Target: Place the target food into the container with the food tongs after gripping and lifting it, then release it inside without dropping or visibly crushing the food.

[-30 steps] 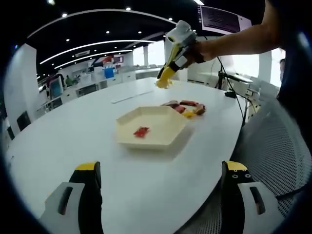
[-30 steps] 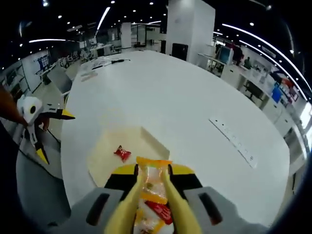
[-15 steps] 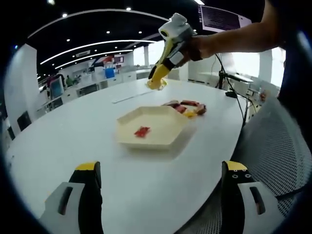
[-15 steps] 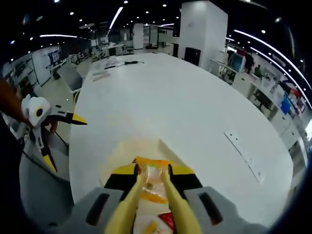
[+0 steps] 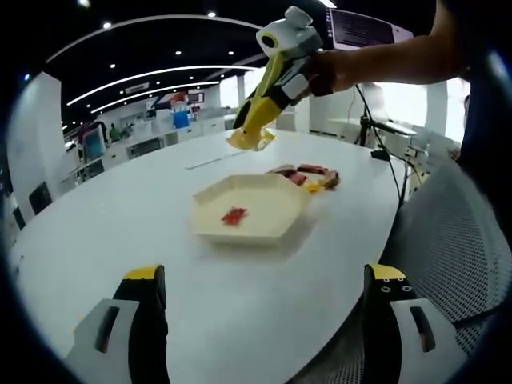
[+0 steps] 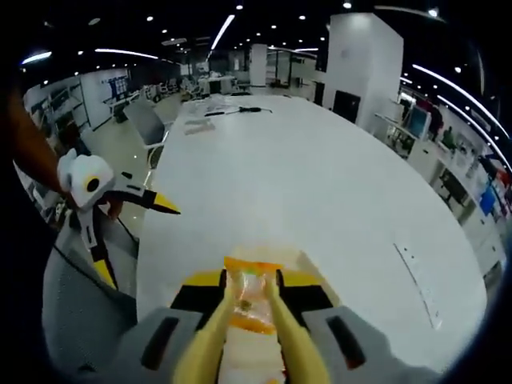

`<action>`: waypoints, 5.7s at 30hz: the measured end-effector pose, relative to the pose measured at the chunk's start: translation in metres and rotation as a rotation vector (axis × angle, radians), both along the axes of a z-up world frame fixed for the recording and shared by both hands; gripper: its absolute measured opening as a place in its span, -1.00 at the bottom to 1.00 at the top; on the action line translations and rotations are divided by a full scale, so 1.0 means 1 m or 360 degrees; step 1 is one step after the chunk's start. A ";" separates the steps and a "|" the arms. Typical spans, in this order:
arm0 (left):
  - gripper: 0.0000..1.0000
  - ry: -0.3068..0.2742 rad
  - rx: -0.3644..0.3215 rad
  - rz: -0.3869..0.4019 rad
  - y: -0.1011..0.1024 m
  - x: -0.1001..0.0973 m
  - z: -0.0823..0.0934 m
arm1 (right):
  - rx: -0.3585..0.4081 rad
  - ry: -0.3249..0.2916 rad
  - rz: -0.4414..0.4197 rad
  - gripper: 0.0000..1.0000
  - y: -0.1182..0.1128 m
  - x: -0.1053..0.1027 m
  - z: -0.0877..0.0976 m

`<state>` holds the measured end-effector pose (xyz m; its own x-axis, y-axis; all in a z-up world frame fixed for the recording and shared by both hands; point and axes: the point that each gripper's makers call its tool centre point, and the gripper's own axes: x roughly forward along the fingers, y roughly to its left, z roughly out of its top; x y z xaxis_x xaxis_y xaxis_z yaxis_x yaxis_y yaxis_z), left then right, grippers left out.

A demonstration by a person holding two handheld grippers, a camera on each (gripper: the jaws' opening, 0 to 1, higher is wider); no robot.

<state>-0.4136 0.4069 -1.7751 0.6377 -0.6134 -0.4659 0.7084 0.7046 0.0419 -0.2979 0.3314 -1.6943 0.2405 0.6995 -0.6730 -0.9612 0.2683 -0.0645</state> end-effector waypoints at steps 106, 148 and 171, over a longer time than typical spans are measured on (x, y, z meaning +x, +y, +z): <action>0.99 0.0087 0.0101 -0.0156 -0.030 -0.015 -0.012 | -0.0049 -0.0088 -0.0351 -0.43 -0.234 0.017 -0.014; 0.99 0.0157 -0.0020 -0.0076 -0.020 -0.011 -0.018 | -0.0072 -0.0051 -0.0183 -0.47 -0.243 0.104 -0.102; 0.99 0.0192 0.0012 -0.0078 -0.017 -0.012 -0.024 | -0.0147 0.0023 -0.0184 -0.54 -0.241 0.113 -0.134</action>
<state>-0.4257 0.3898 -1.7990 0.5464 -0.6385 -0.5420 0.7420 0.6692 -0.0403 -0.1852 0.0906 -1.8284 0.3059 0.6027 -0.7371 -0.9251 0.3710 -0.0806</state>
